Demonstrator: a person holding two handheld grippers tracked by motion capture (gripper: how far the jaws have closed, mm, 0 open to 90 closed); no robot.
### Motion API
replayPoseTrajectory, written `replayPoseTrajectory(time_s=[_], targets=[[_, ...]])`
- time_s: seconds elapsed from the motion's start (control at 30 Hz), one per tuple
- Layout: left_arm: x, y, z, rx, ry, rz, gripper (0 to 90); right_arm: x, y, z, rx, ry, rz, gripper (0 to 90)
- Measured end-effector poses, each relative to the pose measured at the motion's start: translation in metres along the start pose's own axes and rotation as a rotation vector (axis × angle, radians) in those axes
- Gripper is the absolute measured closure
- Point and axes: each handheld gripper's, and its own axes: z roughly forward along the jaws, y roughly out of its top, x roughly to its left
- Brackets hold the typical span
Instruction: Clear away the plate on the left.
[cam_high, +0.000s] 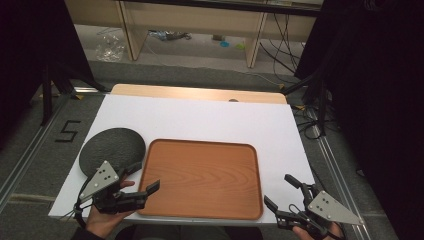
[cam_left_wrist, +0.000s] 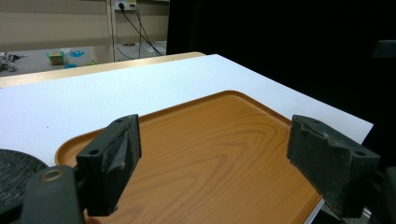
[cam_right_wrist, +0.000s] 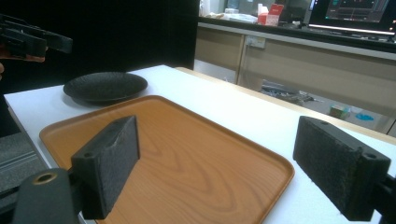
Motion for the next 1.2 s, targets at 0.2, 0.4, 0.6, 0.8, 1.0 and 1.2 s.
replayPoseTrajectory(time_s=[0.2,0.4,0.6,0.8,1.0,1.2], targets=[[0.002,0.000,-0.001,-0.002,0.006,-0.011,17.3,0.000,0.000,0.000,-0.001,0.000,0.001,15.7],[0.003,0.000,-0.001,-0.004,0.017,-0.015,17.4,0.002,0.000,-0.001,0.009,0.012,0.015,15.6],[0.006,0.001,-0.002,-0.004,0.024,-0.028,17.4,0.002,0.000,0.000,0.012,0.015,0.018,15.6],[0.011,0.001,-0.002,-0.007,0.038,-0.055,17.4,0.002,0.000,0.000,0.011,0.017,0.016,15.6],[0.015,0.001,-0.005,-0.024,0.033,-0.084,17.4,0.002,0.000,0.000,0.009,0.021,0.016,15.7],[0.022,0.001,-0.006,-0.019,0.057,-0.126,17.4,0.000,0.000,0.000,-0.005,0.012,0.001,15.7]])
